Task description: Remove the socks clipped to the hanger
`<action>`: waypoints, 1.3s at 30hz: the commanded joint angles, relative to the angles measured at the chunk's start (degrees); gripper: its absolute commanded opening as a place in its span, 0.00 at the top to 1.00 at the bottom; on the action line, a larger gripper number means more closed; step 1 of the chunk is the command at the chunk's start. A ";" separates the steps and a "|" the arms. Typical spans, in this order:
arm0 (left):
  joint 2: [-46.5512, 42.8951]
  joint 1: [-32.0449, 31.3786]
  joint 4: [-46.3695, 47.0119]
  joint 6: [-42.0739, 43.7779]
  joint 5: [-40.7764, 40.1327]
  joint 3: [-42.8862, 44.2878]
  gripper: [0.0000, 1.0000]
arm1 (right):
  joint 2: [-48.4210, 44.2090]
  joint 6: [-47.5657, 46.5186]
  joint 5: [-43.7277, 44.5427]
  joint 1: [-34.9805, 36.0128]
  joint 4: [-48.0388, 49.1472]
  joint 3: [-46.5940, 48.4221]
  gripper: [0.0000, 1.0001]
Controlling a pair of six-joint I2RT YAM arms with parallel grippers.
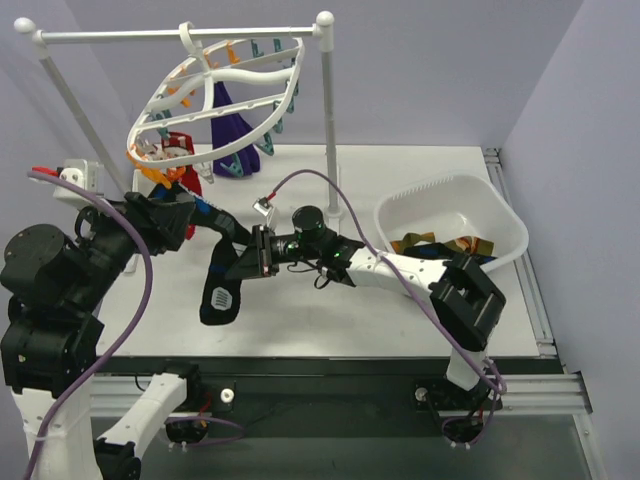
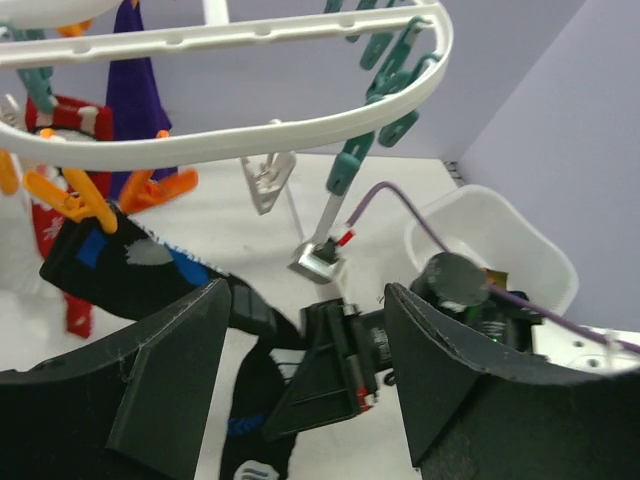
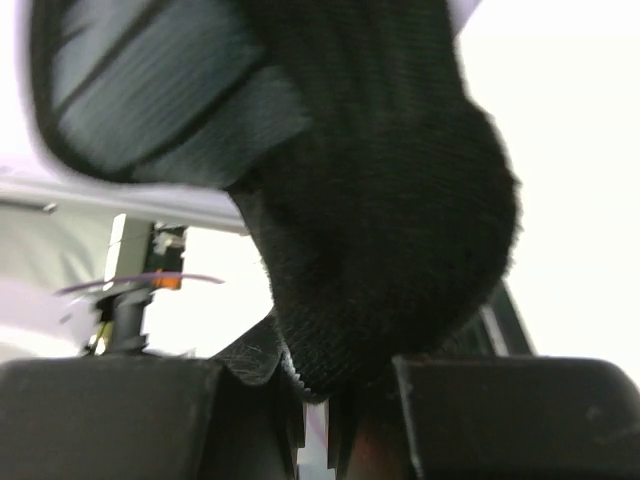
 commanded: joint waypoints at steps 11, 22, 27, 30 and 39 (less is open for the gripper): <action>3.67 0.32 -9.00 1.97 -10.56 5.69 0.29 | -16.07 -0.58 -4.95 0.45 1.65 -4.34 1.00; 4.65 0.41 -9.53 -4.97 -17.24 4.57 0.31 | -22.32 -5.16 -5.92 0.19 -4.33 -6.45 1.00; 5.61 0.32 -6.11 -11.04 -17.51 0.79 0.35 | -24.87 -6.83 -6.18 -0.08 -6.96 -6.53 1.00; 6.84 0.41 -3.73 -13.59 -18.29 -0.71 0.43 | -26.36 -8.33 -5.83 -0.08 -8.98 -6.45 1.00; 6.84 0.41 7.34 -17.02 -14.79 -6.78 0.44 | -29.35 -10.09 -5.57 -0.43 -11.01 -7.50 1.00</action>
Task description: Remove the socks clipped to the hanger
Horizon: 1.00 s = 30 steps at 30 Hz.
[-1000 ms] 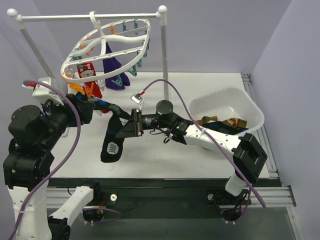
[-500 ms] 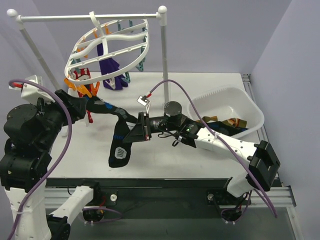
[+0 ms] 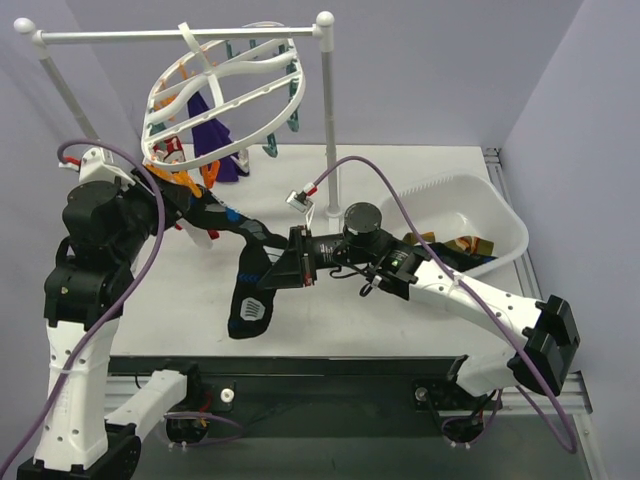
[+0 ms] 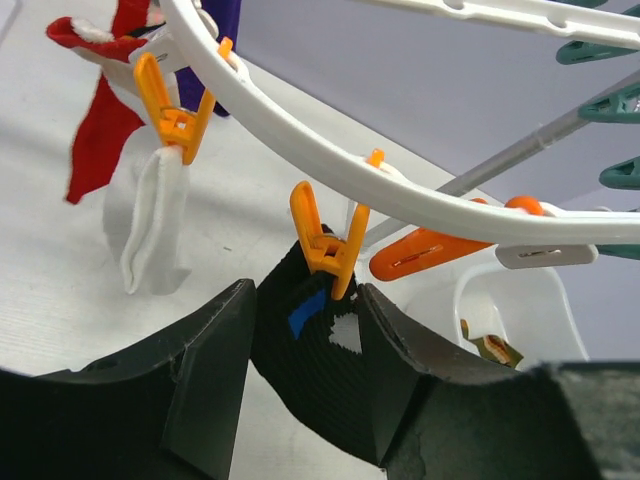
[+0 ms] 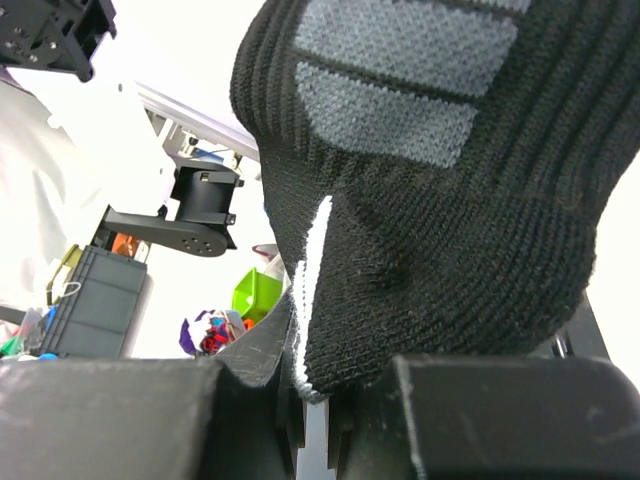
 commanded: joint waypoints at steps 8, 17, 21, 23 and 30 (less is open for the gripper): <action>0.77 0.41 12.72 -0.25 5.36 -0.85 0.39 | -3.48 -2.62 -1.17 -0.36 -0.50 0.04 1.00; 2.97 1.46 9.82 2.92 7.74 1.96 0.34 | -3.83 -3.14 -1.52 -0.36 -1.82 1.71 1.00; 3.76 2.25 10.69 3.00 10.36 1.52 0.34 | -4.18 -3.67 -1.35 -0.36 -2.61 1.98 1.00; 3.85 2.69 11.66 3.35 11.51 0.82 0.34 | -4.27 -4.19 -1.52 -0.36 -3.31 2.33 1.00; 4.55 4.45 15.53 3.71 16.96 -0.77 0.34 | -4.80 -4.64 -1.35 -0.36 -3.85 2.42 1.00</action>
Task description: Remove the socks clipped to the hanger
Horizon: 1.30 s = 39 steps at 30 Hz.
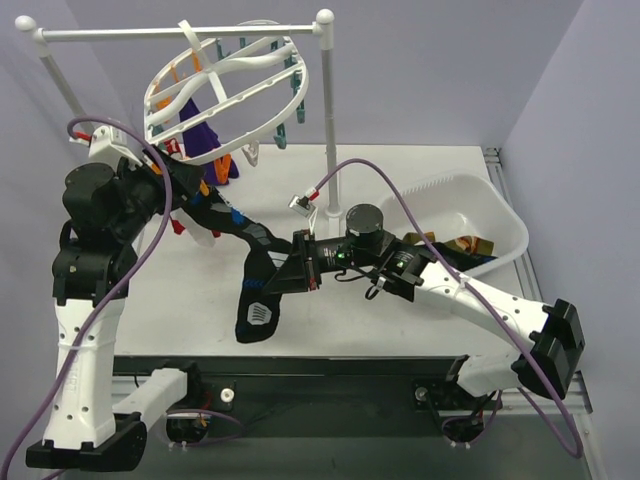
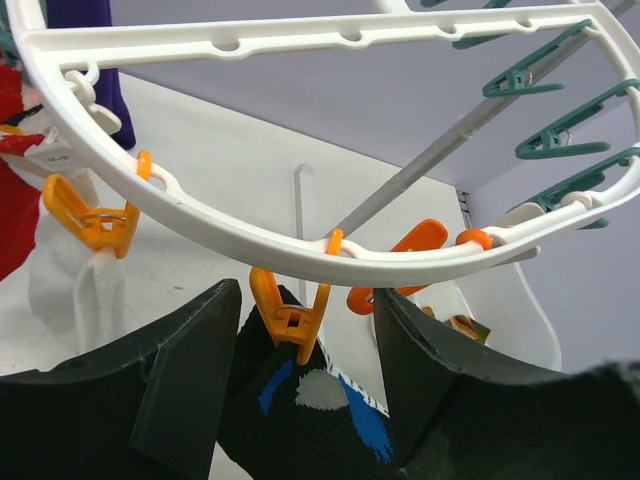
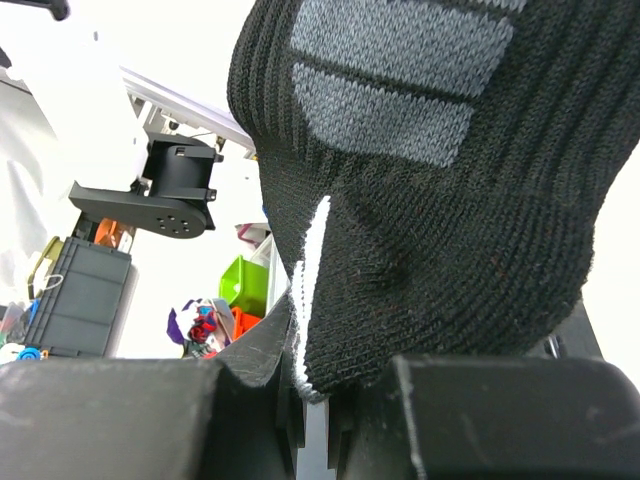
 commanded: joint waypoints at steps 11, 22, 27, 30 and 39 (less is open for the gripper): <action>1.72 2.16 6.84 0.14 8.26 -0.99 0.34 | -3.01 -1.43 -1.43 -0.36 1.60 3.09 1.00; 1.02 2.69 9.83 -0.12 7.92 -2.75 0.99 | -4.76 -2.48 -0.91 -0.36 -1.03 2.13 1.00; 0.49 2.69 8.43 1.37 6.51 -1.87 1.00 | -8.53 -6.33 4.61 -2.46 -8.23 0.02 1.00; 0.22 2.69 7.99 1.89 6.25 -1.43 1.00 | -11.61 -8.97 9.81 -7.03 -17.63 -0.86 1.00; -0.13 2.69 8.16 2.43 9.31 0.59 1.00 | -16.72 -18.73 16.48 -33.01 -43.29 6.77 1.00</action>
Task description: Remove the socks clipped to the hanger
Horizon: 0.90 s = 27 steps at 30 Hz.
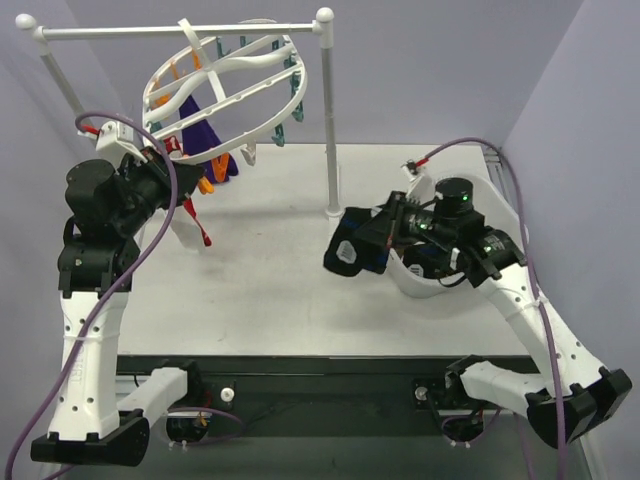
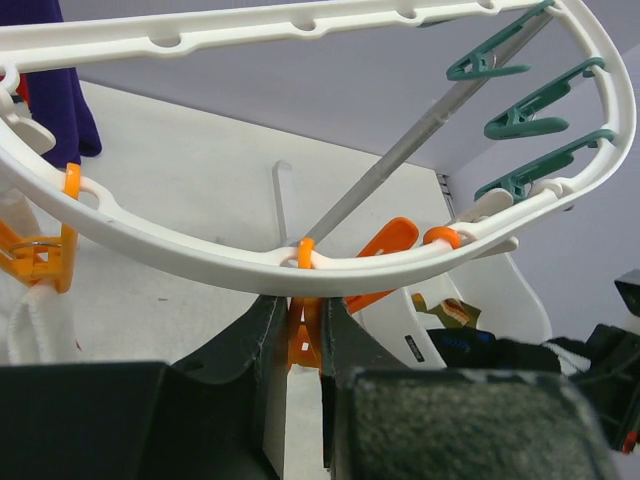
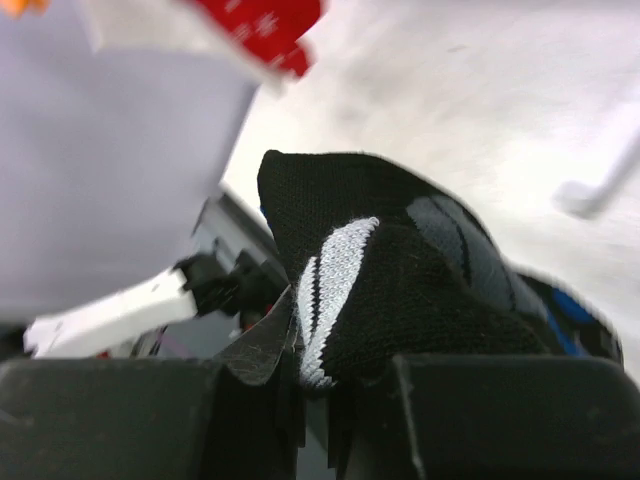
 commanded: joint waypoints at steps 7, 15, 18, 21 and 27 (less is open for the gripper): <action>-1.00 0.55 3.57 1.11 3.86 4.71 1.00 | 1.04 -17.06 26.45 -21.68 -29.17 17.98 1.00; -1.27 0.46 7.70 -1.78 8.88 4.53 1.00 | 8.94 -23.56 35.10 -26.78 -32.01 18.26 0.53; -1.27 0.46 8.76 -2.84 9.84 4.27 1.00 | 11.50 -24.36 32.22 -26.52 -31.75 17.91 0.38; -1.18 0.46 9.90 -4.33 11.34 3.83 1.00 | 11.86 -23.57 30.62 -22.23 -29.13 16.41 0.34; -1.00 0.46 11.13 -5.83 12.66 3.57 1.00 | 13.61 -21.29 30.71 0.08 -11.17 11.76 0.30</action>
